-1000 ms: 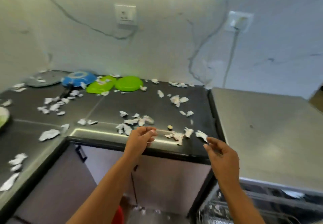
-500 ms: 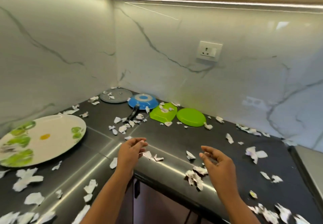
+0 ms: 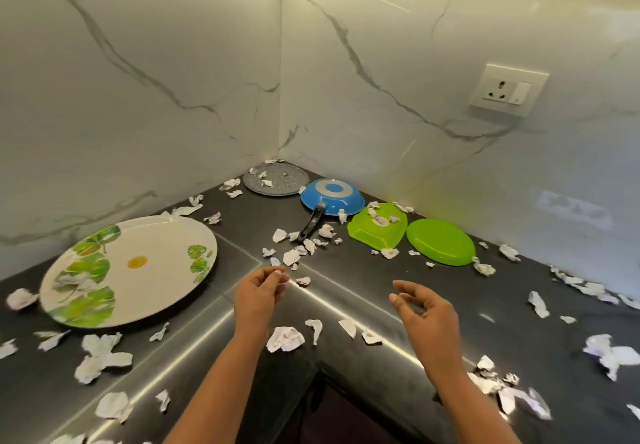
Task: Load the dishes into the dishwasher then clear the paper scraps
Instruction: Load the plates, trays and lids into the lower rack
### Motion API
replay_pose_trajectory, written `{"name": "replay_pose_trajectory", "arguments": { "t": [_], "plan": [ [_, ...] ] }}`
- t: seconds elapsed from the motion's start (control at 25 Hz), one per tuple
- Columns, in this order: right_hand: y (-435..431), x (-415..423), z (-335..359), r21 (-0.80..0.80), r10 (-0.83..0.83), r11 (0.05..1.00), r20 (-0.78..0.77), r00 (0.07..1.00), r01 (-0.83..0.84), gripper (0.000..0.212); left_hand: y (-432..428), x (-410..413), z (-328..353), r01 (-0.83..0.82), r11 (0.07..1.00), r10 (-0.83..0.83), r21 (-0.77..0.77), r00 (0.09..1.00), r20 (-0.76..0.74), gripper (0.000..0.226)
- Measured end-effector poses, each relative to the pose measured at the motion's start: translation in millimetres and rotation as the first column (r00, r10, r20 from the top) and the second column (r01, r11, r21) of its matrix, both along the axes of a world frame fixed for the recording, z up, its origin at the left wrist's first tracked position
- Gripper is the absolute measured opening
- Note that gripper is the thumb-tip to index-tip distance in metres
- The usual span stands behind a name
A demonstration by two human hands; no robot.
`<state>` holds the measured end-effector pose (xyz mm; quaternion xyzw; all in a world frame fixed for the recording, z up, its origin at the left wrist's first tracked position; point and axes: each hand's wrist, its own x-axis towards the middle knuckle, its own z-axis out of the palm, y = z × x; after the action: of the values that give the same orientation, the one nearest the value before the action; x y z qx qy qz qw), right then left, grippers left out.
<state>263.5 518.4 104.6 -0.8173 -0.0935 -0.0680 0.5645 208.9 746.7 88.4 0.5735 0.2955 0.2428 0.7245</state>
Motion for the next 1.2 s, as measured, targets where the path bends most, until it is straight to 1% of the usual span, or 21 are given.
{"name": "replay_pose_trajectory", "arguments": {
  "t": [0.28, 0.52, 0.68, 0.8, 0.88, 1.0, 1.12, 1.2],
  "plan": [
    [59, 45, -5, -0.012, 0.147, 0.989, -0.009, 0.989, -0.147, 0.02, 50, 27, -26, -0.166, 0.983, 0.17, 0.077, 0.984, -0.046, 0.012],
    [108, 98, -9, -0.055, 0.254, 0.966, -0.004, 0.967, -0.254, 0.022, 80, 64, -65, -0.113, 0.978, 0.142, 0.177, 0.977, -0.161, 0.01],
    [143, 131, -23, -0.108, 0.281, 0.952, -0.055, 0.958, -0.286, 0.02, 103, 98, -69, -0.131, 0.96, 0.176, 0.248, 0.97, -0.167, 0.02],
    [175, 154, -36, -0.138, 0.303, 0.939, -0.1, 0.948, -0.315, 0.02, 126, 128, -66, -0.14, 0.959, 0.18, 0.247, 0.972, -0.151, 0.033],
    [199, 168, -45, -0.204, 0.322, 0.919, -0.1, 0.941, -0.336, 0.023, 141, 147, -66, -0.123, 0.964, 0.161, 0.236, 0.976, -0.148, 0.041],
    [234, 187, -52, -0.305, 0.372, 0.871, -0.101, 0.923, -0.385, 0.035, 159, 168, -67, -0.119, 0.974, 0.146, 0.195, 0.981, -0.128, 0.046],
    [273, 217, -54, -0.437, 0.447, 0.783, -0.1, 0.889, -0.443, 0.047, 175, 184, -74, -0.11, 0.977, 0.132, 0.182, 0.985, -0.114, 0.046],
    [299, 242, -55, -0.511, 0.468, 0.737, -0.086, 0.88, -0.442, 0.053, 183, 193, -78, -0.103, 0.979, 0.124, 0.174, 0.985, -0.118, 0.046]
  ]
}}
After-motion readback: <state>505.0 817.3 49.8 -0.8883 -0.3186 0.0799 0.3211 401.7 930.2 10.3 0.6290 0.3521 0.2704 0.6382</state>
